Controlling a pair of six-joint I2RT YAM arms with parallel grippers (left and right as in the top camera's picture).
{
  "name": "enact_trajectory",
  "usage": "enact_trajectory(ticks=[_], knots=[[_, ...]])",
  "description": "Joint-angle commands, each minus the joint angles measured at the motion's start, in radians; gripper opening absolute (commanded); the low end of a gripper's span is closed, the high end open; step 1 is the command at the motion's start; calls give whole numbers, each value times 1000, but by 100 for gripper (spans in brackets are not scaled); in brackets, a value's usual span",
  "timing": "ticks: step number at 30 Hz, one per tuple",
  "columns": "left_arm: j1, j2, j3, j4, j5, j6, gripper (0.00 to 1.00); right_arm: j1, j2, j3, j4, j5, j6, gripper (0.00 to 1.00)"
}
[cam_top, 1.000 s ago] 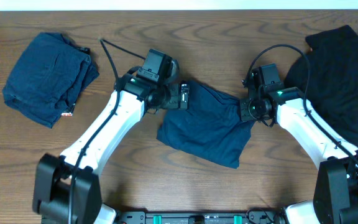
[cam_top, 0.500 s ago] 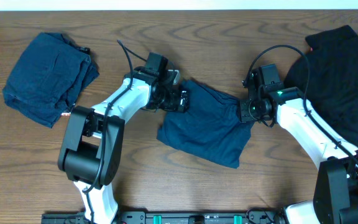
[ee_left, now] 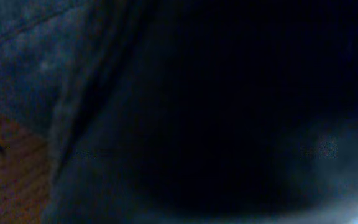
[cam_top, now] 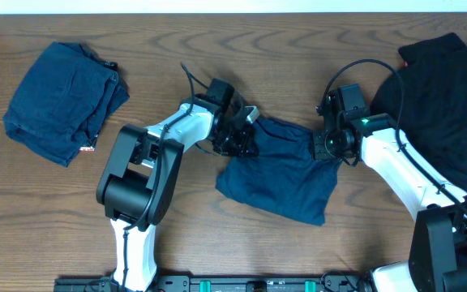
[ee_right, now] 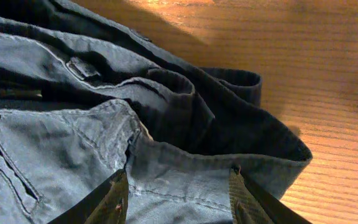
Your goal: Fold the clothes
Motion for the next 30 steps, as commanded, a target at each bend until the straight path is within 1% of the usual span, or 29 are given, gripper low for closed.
enact_trajectory(ticks=[1, 3, 6, 10, 14, 18, 22, 25, 28, 30], knots=[[31, -25, -27, -17, -112, -18, 6, -11, -34, 22, -14, 19, -8, 51], [64, -87, -27, -26, -221, -43, 6, -28, -79, 40, -42, 43, -8, 52], [122, -204, -27, -32, -362, -80, 6, -61, -166, 76, -89, 95, -8, 56], [225, -383, -24, -14, -495, -92, 6, -100, -292, 96, -121, 98, -21, 62], [372, -568, -18, 37, -586, -124, 6, -121, -380, 96, -155, 98, -34, 65], [578, -706, -18, 158, -591, -207, 6, -127, -406, 96, -182, 98, -34, 65], [732, -729, -18, 282, -591, -286, 6, -127, -402, 95, -196, 97, -34, 65], [800, -704, -18, 344, -585, -306, 6, -127, -402, 95, -194, 97, -34, 64], [837, -671, -18, 391, -512, -312, 6, -127, -402, 95, -195, 98, -34, 65], [850, -656, -18, 437, -448, -357, 6, -127, -402, 95, -195, 98, -34, 65]])
